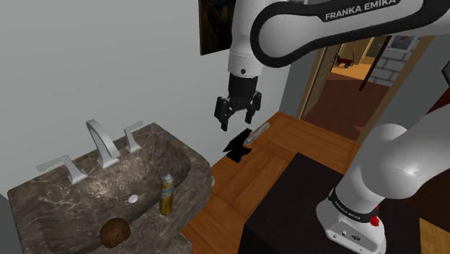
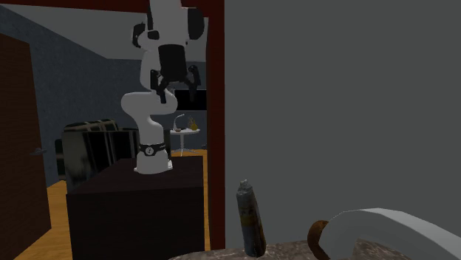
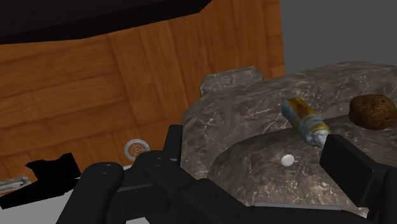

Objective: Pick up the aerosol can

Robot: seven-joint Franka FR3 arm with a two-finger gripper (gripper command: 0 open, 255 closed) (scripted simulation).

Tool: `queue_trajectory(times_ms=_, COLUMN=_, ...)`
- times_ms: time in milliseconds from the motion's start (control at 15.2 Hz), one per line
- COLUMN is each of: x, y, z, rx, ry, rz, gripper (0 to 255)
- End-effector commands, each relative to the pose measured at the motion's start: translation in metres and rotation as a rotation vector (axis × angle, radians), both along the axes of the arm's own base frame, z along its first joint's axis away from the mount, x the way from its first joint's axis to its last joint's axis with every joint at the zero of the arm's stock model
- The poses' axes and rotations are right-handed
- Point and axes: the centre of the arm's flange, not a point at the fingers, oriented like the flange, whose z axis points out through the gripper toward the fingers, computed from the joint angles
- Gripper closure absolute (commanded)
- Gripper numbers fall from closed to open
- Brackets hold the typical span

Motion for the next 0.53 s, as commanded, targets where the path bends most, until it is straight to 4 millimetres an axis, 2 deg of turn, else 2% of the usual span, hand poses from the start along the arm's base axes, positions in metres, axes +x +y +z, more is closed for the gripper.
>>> queue_trajectory(times_ms=0, x=0.009, y=0.020, z=-0.017, rx=-0.004, ry=-0.001, rz=-0.025, gripper=0)
queue_trajectory(times_ms=462, x=0.052, y=0.080, z=-0.074, rx=-0.022, ry=0.001, rz=-0.105, gripper=0)
